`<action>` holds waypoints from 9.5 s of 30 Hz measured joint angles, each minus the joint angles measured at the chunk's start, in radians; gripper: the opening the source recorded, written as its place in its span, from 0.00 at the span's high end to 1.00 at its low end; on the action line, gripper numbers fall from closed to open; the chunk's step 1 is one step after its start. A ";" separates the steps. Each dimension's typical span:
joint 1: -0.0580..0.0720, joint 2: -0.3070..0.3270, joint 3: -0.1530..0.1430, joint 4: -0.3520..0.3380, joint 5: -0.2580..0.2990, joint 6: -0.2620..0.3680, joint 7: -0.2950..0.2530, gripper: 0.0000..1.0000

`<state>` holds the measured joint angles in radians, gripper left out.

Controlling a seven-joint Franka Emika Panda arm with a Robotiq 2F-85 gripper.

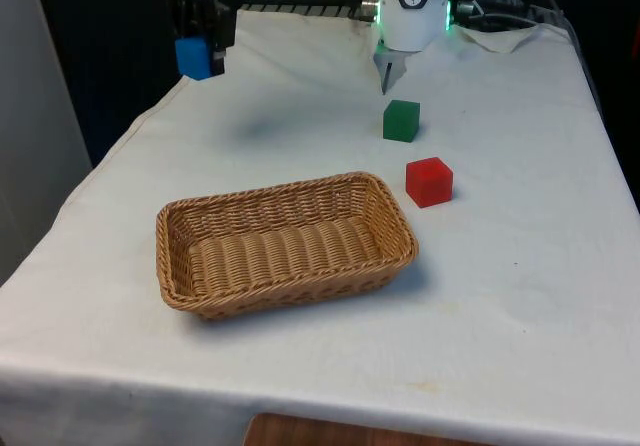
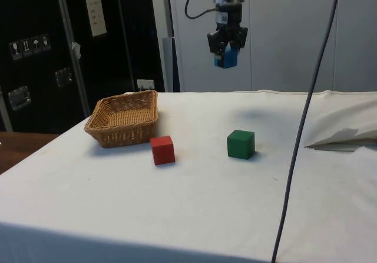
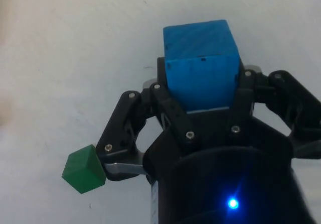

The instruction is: Pick up the blue cube and place it into the basket.

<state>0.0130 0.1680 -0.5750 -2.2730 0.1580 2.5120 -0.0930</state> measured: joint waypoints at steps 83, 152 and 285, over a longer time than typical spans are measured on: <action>0.017 0.215 0.111 0.330 -0.037 -0.139 -0.186 0.99; 0.018 0.460 0.220 0.690 0.013 -0.217 -0.396 0.99; 0.016 0.518 0.274 0.885 0.205 -0.468 -0.540 0.00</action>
<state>0.0290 0.6860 -0.3010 -1.3880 0.3630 2.0440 -0.6330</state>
